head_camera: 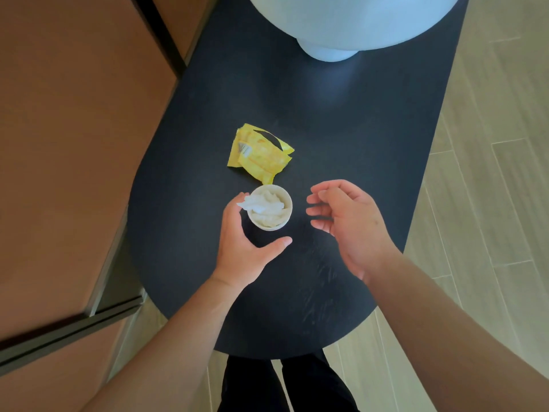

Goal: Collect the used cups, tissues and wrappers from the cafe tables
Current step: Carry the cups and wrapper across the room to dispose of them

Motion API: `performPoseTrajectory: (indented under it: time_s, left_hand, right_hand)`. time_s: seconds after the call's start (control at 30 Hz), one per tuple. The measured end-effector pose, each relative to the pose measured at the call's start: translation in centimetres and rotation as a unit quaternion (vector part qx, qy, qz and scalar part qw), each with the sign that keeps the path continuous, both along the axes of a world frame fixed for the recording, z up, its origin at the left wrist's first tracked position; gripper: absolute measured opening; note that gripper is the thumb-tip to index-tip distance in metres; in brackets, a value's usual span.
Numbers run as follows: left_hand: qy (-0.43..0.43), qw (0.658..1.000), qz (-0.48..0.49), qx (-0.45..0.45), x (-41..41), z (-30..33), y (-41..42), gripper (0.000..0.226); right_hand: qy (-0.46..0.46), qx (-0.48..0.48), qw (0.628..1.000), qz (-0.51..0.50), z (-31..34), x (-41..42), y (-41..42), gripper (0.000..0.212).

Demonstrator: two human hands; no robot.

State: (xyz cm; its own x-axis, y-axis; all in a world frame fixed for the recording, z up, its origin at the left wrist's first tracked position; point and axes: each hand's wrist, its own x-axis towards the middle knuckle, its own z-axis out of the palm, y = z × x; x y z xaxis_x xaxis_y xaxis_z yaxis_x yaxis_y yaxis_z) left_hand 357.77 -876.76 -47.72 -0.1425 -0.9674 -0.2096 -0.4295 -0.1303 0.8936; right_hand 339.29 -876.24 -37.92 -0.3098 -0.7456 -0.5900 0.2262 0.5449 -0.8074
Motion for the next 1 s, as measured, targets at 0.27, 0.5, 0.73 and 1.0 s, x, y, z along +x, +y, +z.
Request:
performPoseTrajectory:
  time_s: [0.27,0.5,0.73,1.0]
  left_hand:
    - [0.041,0.996,0.079,0.019,0.7,5.7,0.5,0.076]
    - [0.156,0.975,0.158,0.003,-1.0,14.1,-0.7,0.028]
    - [0.195,0.975,0.105,0.021,-2.0,20.7,-0.4,0.012]
    - [0.198,0.979,0.051,0.014,-0.9,25.1,1.1,0.016]
  right_hand:
    - [-0.006,-0.021,1.000,0.010,3.1,-0.2,0.2,0.018]
    - [-0.020,-0.076,0.997,0.023,8.8,0.3,0.6,0.017]
    - [-0.012,-0.124,0.992,0.023,13.6,0.5,2.2,0.016]
    - [0.004,-0.152,0.988,-0.011,17.1,1.4,4.8,0.016]
